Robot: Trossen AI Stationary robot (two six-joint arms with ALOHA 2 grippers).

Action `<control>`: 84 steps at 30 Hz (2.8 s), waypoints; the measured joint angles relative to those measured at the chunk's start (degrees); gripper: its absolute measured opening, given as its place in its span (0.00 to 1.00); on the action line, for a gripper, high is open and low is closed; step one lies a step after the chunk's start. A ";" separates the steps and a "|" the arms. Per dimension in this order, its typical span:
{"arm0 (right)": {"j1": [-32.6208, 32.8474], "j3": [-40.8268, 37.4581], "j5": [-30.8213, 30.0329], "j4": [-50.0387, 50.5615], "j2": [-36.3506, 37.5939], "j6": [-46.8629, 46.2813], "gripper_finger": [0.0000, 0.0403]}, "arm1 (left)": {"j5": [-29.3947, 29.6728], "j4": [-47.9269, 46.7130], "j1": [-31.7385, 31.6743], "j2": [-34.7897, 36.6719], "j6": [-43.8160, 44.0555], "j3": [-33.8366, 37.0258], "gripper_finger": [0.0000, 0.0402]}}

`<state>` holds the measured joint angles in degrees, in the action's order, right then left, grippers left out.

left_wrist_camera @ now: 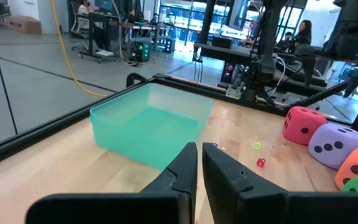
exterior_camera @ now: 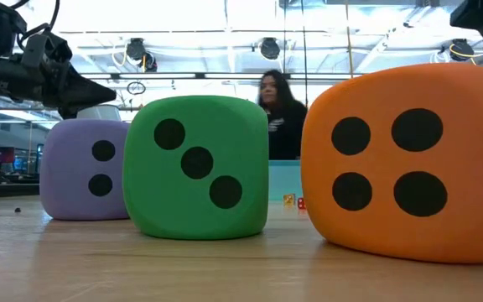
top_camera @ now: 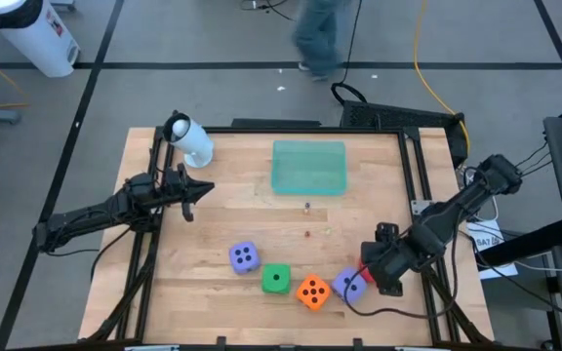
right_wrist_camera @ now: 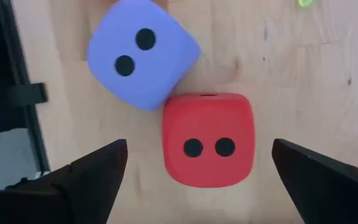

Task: Pick & Place Dice
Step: Put the large red die into the blue bin

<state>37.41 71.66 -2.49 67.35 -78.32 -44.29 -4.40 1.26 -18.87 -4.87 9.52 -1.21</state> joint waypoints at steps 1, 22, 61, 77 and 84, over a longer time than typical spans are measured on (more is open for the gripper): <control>-0.01 0.00 0.05 0.18 -0.12 -0.73 0.99 | 0.01 -0.07 0.00 -0.01 0.01 0.00 0.08; 0.22 -9.99 1.01 -4.48 -0.76 1.13 0.99 | -0.02 -0.65 0.00 -0.01 0.11 0.00 0.08; -0.96 -12.44 -4.42 -4.65 2.17 -1.01 0.99 | 0.00 -0.74 0.00 -0.01 -0.33 0.00 0.08; -2.21 -14.32 -1.51 -4.61 -0.35 0.08 0.99 | -0.05 -0.74 0.00 -0.01 -0.31 0.00 0.08; -4.65 -19.78 2.66 -11.28 -0.31 1.96 0.99 | -0.09 -0.74 0.00 -0.01 -0.29 0.00 0.08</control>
<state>32.76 51.88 0.17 56.06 -78.63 -42.32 -4.49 0.51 -18.87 -4.89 9.23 -1.21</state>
